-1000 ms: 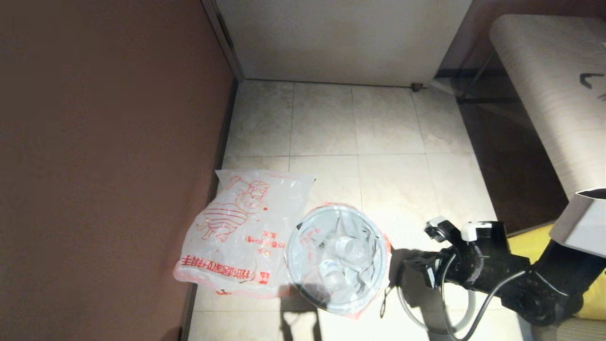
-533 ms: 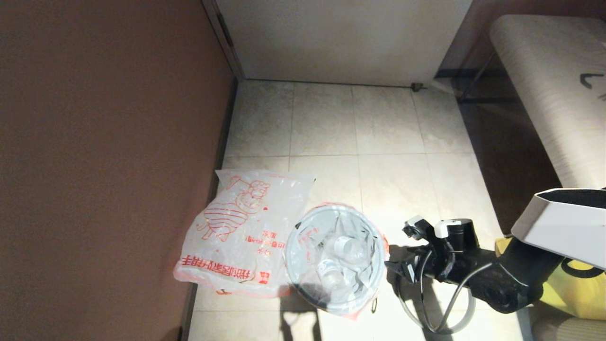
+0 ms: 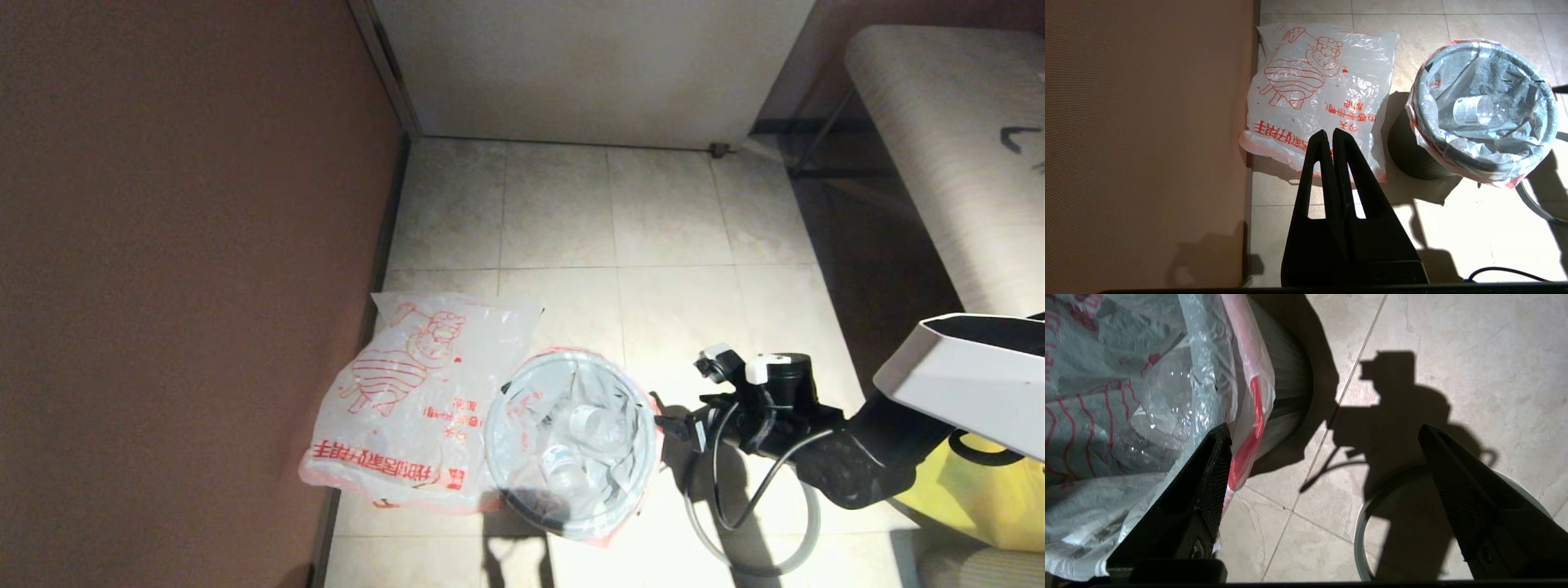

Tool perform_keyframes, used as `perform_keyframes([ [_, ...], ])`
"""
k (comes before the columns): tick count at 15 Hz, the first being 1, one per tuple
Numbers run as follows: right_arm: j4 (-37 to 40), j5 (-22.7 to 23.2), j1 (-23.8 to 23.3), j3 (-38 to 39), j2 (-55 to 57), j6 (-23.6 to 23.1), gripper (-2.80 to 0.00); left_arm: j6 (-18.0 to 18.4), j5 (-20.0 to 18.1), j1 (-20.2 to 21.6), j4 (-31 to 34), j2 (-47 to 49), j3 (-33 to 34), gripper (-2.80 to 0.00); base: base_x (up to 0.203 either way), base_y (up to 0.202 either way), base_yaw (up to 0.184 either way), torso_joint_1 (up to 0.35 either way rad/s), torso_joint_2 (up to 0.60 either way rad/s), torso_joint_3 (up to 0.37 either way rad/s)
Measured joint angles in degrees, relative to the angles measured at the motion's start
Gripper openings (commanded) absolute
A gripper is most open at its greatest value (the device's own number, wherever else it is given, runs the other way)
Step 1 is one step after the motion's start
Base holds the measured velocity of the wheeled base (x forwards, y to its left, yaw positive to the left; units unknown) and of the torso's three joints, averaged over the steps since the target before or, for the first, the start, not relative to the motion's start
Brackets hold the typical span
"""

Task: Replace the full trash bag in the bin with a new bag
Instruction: Place the trash bag on the floor

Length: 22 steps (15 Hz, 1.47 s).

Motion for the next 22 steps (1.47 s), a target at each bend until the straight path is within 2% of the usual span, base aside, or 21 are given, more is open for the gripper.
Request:
perform_keyframes([
  [19,3.8,-0.2,-1.5,-9.5,4.7,0.4,0.00,0.0,0.0,0.0,0.0,0.0,0.0,-2.80,0.000,0.000,0.000,0.000,0.00,0.000],
  [21,3.6,-1.4,-1.5,-9.6,5.0,-0.7,0.00,0.0,0.0,0.0,0.0,0.0,0.0,-2.80,0.000,0.000,0.000,0.000,0.00,0.000],
  [22,3.5,-3.5,-1.7,-10.0,5.2,-1.9,0.00,0.0,0.0,0.0,0.0,0.0,0.0,-2.80,0.000,0.000,0.000,0.000,0.00,0.000],
])
